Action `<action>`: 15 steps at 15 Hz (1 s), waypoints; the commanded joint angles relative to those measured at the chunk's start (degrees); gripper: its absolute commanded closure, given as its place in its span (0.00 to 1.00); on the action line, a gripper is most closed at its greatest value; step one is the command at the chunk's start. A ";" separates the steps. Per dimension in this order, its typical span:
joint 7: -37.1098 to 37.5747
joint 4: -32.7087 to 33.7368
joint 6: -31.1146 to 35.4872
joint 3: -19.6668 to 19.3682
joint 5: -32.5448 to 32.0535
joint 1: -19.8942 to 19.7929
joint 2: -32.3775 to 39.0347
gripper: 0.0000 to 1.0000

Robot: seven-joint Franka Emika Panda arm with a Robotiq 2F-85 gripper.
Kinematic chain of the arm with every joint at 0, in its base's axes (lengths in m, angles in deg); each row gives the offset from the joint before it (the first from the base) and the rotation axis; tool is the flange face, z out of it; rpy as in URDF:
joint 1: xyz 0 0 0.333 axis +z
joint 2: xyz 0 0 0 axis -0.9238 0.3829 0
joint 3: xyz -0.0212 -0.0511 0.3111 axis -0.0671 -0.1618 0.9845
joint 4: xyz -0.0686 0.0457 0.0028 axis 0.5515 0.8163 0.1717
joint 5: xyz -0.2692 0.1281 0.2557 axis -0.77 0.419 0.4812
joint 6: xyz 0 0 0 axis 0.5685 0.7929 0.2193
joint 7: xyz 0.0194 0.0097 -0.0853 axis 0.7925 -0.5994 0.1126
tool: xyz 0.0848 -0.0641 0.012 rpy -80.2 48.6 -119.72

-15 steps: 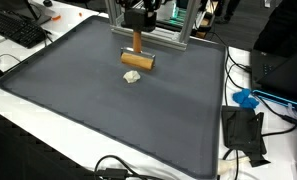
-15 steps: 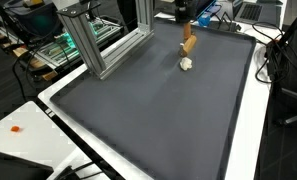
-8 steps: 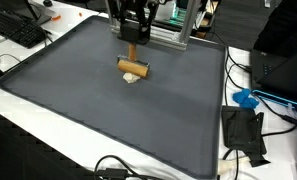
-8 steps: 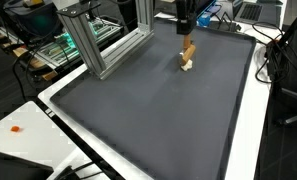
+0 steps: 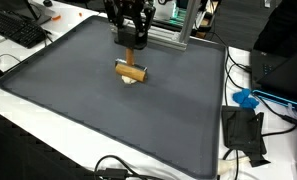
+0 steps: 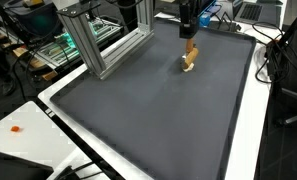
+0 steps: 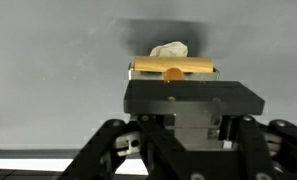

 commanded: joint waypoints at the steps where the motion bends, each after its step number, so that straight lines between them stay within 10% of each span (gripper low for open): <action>1: 2.61 0.56 0.22 -1.07 -1.81 0.64 2.00 0.66; 15: 4.86 -0.33 -4.14 -1.00 1.96 0.64 1.39 0.66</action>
